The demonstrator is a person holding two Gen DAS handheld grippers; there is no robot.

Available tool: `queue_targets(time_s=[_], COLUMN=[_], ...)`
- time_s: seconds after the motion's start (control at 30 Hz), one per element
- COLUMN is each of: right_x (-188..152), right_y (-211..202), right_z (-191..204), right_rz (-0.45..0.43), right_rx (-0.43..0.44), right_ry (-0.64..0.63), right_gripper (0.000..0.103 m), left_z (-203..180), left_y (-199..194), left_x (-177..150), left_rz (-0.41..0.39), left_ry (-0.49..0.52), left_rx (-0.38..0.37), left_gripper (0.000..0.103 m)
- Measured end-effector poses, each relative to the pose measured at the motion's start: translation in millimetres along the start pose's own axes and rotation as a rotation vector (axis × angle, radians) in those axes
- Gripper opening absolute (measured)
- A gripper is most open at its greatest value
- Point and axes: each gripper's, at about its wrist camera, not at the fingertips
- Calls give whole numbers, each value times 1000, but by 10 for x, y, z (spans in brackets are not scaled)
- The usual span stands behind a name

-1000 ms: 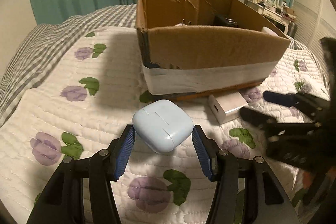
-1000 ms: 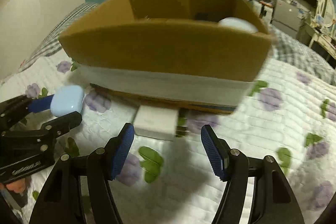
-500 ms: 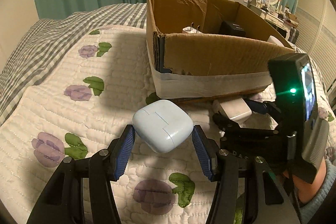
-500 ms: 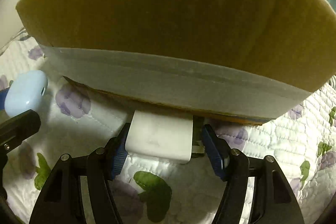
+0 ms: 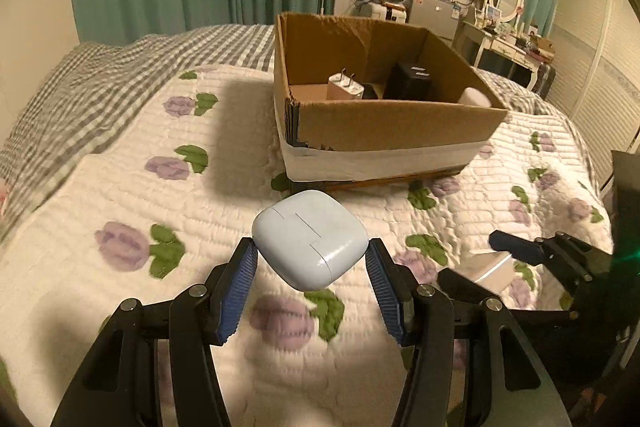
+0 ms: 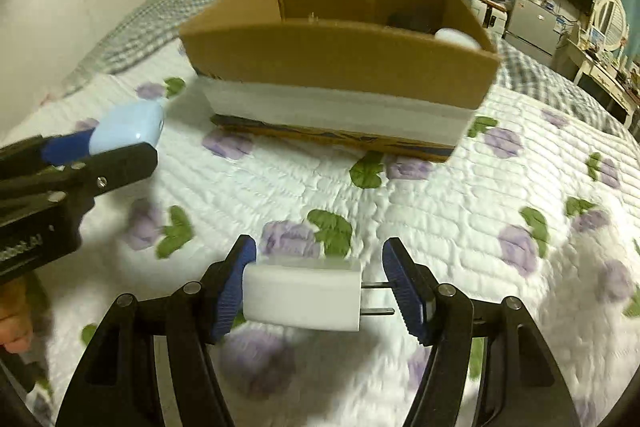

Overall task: Organize rigid objects
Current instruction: 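Drop the earbuds case into the box with the left tool while the right tool drops the charger block in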

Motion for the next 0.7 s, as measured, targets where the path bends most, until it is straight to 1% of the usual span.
queue_targets(time_s=[0.07,0.17,0.23,0.27,0.3,0.4,0.47,0.53,0.63,0.7], right_x=[36,172,347,393,531,832,1068,1282,1522,1587], right_y=[-140,-435,-590,-677,-784,-955,-1023,-1023,-888,-792], right_z=[68,-37,-20,-98,-130,-187,-239,-290,-353,-386], right_rz=[-44,-113,-158,-173,-203,-258,-295,-322,-333,-335], right_rx=[-29,-62,-73,-79,-86,-76,-72,-70,-61,-60], right_ry=[-16,-28,-42,-48,-56,-57,-63,-68,-66,-65], right_gripper=[66,66,66,66,66,66,66,66,66,66], left_z=[-24,-49,-78,-93,-101,-139,-148,-156,-178,-210], left_y=[-105,-232,-313,-351,-371,-411,-398,-321,-143,60], left_x=[8,82,177,242,280,547,700,927,1156,1266], left_rz=[-11,-25,-41,-50,-55,-87,-102,-114,-123,-114], left_ry=[4,-1,5,8,8,20,26,39,62,91], left_rx=[1,1,0,-3,-7,-22,-21,-24,-18,-4], left_gripper=[57,57,57,57,57,57,57,57,57,57])
Point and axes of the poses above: each gripper's, at about its wrist camera, not at the fingertips, and y roughly the way its jaws point, z to its left, x to its top
